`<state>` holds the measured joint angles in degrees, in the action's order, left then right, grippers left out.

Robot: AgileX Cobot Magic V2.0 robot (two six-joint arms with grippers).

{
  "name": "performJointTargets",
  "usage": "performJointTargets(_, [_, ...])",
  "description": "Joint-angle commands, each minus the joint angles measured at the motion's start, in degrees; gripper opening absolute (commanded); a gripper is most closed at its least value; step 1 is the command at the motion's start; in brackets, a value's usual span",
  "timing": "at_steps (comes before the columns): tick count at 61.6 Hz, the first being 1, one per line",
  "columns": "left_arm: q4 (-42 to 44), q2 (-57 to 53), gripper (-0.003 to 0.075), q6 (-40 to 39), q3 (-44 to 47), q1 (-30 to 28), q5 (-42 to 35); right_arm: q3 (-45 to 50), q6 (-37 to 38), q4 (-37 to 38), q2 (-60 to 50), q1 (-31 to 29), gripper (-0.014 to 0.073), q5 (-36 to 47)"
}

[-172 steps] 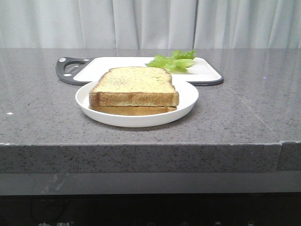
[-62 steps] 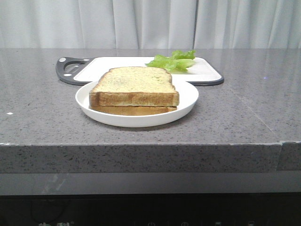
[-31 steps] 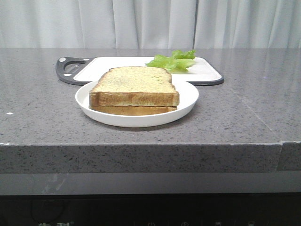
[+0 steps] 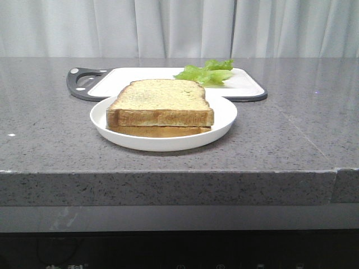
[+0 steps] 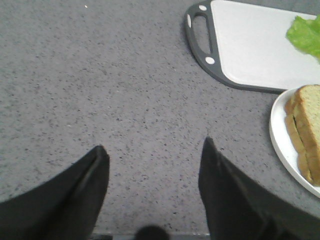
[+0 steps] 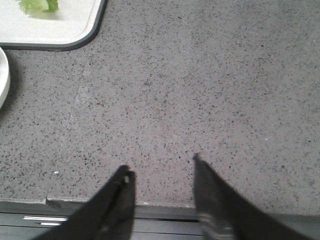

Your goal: Left arm grabs bread, right arm adds lettuce

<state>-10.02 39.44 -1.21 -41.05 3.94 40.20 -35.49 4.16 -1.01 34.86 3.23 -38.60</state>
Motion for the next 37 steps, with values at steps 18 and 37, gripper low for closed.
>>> performJointTargets(18, [-14.1, 15.2, 0.0415, 6.6, -7.5, 12.2, -3.4, -1.7, 0.0, 0.2, 0.4, 0.0, 0.0416, 3.4])
performJointTargets(37, [-19.1, 31.5, 0.0383, 6.6, -17.9, 21.1, -0.7, -1.7, 0.0, -0.4, 0.4, 0.0, 0.0416, 3.4])
